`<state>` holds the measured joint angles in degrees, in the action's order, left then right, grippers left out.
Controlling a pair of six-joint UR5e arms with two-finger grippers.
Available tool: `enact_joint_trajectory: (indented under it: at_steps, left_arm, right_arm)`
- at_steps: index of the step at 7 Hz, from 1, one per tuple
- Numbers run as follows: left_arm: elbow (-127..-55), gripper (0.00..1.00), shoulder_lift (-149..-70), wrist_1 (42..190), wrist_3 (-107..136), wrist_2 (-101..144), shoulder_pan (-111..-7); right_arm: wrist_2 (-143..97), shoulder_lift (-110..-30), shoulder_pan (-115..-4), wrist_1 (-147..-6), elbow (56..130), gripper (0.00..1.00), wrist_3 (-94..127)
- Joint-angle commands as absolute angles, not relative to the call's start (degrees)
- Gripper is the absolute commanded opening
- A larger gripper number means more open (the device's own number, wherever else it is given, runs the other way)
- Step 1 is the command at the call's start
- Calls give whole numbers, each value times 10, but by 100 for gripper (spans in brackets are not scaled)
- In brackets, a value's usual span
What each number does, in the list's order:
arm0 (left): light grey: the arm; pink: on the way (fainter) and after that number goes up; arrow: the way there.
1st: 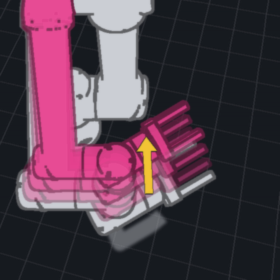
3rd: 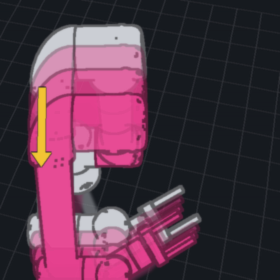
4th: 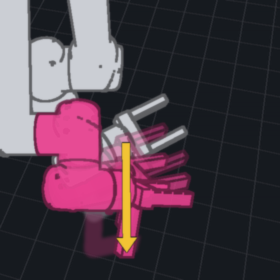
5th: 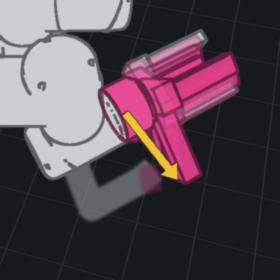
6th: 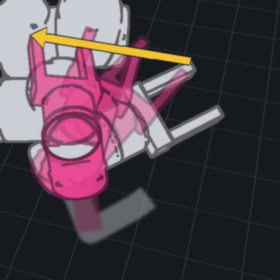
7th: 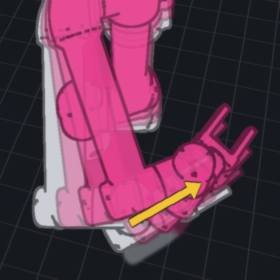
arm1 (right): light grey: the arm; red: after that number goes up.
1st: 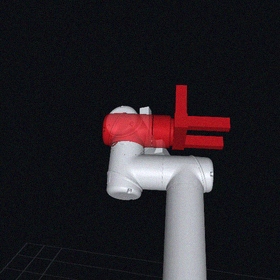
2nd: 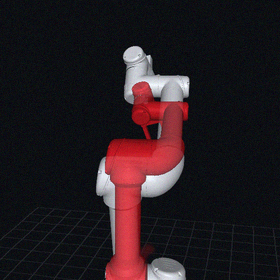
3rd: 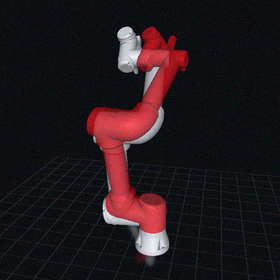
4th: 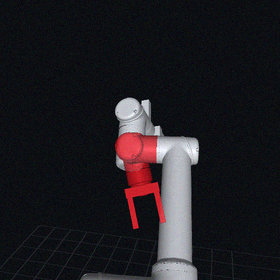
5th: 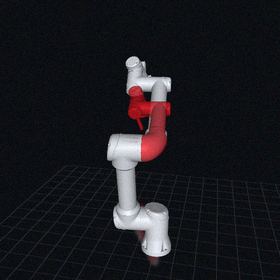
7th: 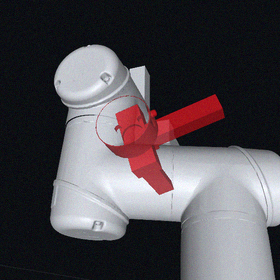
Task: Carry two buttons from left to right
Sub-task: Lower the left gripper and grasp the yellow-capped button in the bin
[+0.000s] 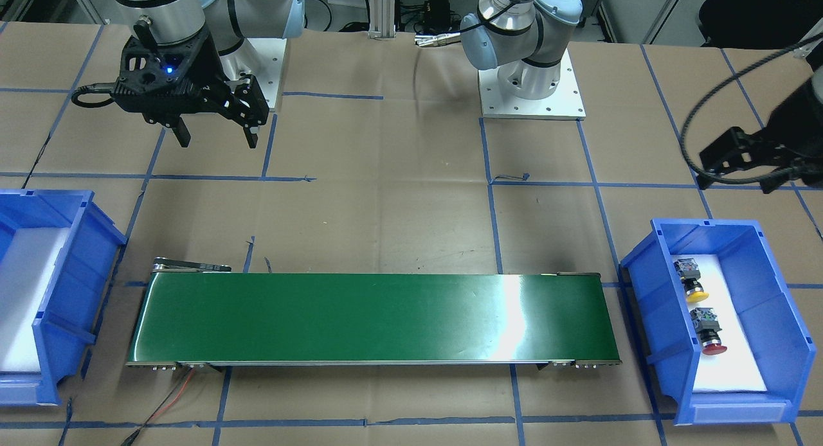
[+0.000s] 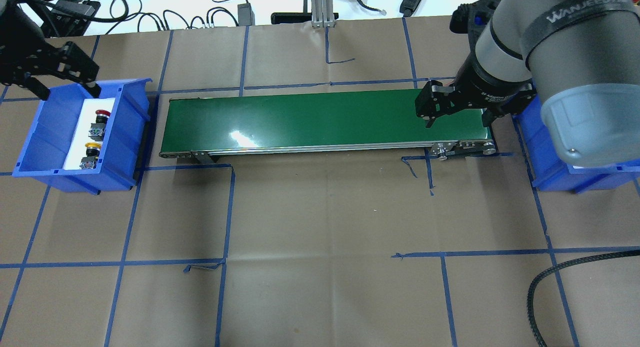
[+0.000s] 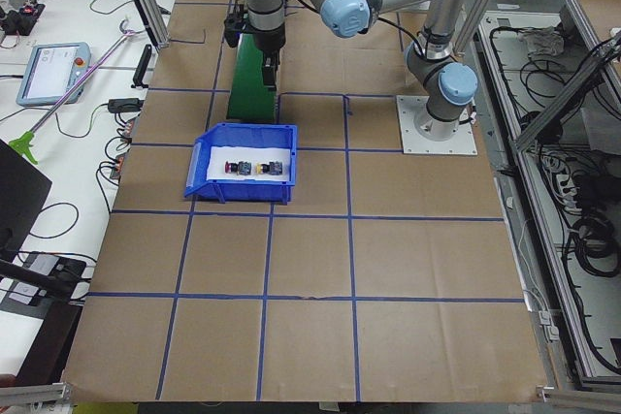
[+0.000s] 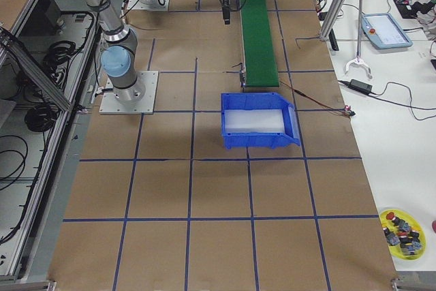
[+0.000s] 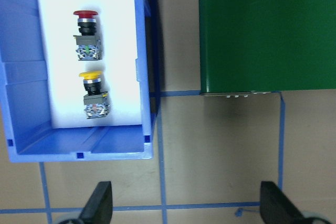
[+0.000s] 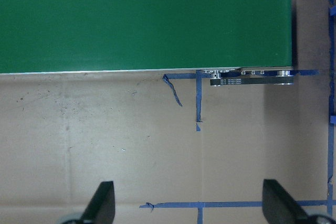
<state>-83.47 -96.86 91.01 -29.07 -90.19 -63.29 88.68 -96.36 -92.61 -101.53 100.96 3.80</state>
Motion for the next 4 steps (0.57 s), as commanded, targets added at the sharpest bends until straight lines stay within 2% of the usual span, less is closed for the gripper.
enact_joint_trajectory:
  at_steps: [1,4]
  left_arm:
    - [-831,100,-1005,866,-340,-902,-584]
    - [-855,100,-1062,761,-367,-897,-560]
  right_arm:
    - [888,-964,-925,-1018,1005,100,38]
    - [888,-964,-925,-1026,1000,100,38]
